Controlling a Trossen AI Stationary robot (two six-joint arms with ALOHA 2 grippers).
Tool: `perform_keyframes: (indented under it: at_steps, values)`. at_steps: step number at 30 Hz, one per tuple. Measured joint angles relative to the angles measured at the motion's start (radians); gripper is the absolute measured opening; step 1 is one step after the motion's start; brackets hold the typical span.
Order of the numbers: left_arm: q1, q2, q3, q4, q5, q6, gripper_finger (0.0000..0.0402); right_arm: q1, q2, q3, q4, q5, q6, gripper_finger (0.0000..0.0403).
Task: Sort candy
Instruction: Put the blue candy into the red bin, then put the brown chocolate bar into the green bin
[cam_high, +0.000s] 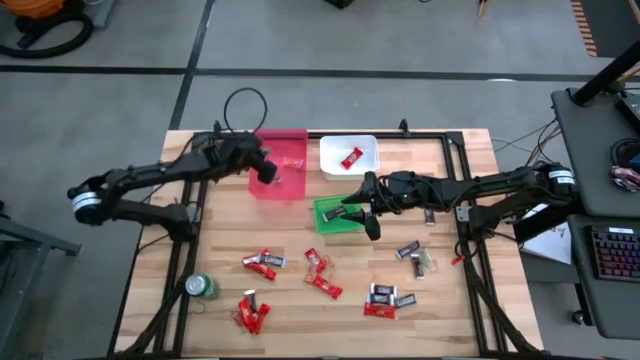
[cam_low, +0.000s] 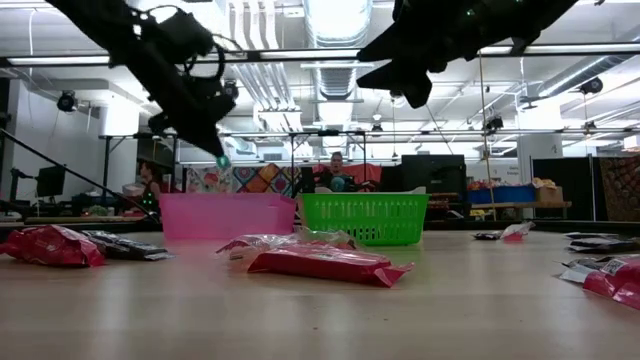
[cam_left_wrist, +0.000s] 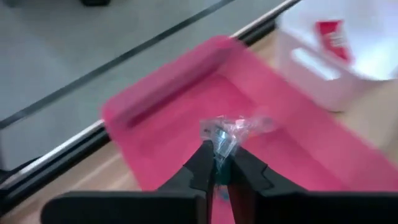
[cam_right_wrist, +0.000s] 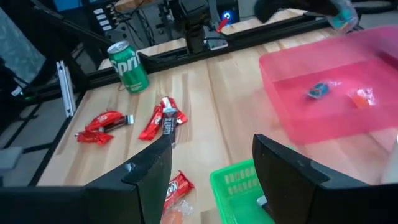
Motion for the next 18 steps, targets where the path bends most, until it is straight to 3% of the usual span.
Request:
perform_keyframes:
  at_steps: [8,14,18]
  values:
    - [0.038,0.094,0.001,0.013,0.003,0.046,0.0080,-0.001,-0.006,0.000,-0.030,0.000,0.058,0.0211]
    - [0.021,0.088,0.001,0.013,0.005,0.043,0.0130,-0.001,-0.006,0.000,-0.080,-0.002,0.127,0.0211]
    - [-0.036,0.033,0.001,0.017,0.098,0.042,0.0140,0.000,-0.006,0.000,-0.168,-0.009,0.236,0.0211]
